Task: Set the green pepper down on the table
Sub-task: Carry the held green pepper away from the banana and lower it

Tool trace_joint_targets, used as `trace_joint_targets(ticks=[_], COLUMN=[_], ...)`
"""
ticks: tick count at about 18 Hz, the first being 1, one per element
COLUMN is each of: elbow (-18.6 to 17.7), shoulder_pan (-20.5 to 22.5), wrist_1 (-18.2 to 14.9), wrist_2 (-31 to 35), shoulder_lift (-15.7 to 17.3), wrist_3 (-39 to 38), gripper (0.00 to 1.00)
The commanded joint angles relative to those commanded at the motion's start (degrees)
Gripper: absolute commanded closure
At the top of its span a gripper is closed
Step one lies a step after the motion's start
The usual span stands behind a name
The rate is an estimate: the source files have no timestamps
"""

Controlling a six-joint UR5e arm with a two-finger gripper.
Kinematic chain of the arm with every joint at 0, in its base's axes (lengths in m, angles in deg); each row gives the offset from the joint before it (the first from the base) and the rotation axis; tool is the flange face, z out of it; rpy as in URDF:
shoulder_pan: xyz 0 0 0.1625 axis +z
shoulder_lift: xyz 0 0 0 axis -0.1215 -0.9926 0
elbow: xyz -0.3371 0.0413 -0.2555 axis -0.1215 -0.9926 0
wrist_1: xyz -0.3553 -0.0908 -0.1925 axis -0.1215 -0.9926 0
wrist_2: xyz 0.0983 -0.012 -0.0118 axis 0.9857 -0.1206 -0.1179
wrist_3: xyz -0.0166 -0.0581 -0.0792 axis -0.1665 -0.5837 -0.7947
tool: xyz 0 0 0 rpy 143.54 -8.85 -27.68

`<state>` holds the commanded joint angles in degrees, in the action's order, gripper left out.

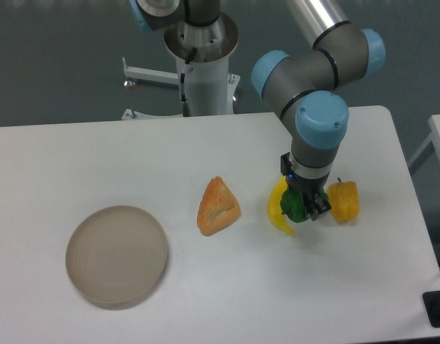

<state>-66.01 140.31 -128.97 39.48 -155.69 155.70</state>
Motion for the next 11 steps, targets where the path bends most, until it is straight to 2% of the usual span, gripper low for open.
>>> trace_joint_targets(ticks=[3,6,9,11], elbow=[0.17,2.01,4.74,7.2], shoulder_pan=[0.0,-0.09,-0.09,-0.44], wrist_1=[0.0,-0.09,0.09,1.48], wrist_2=[-0.44,-1.23,-2.55,-2.72], shoulder_lift=[0.0,-0.79,-2.63,-5.0], wrist_3=[-0.35,-1.31,-3.95,-5.44], gripper=[1.0,1.0,1.0,1.0])
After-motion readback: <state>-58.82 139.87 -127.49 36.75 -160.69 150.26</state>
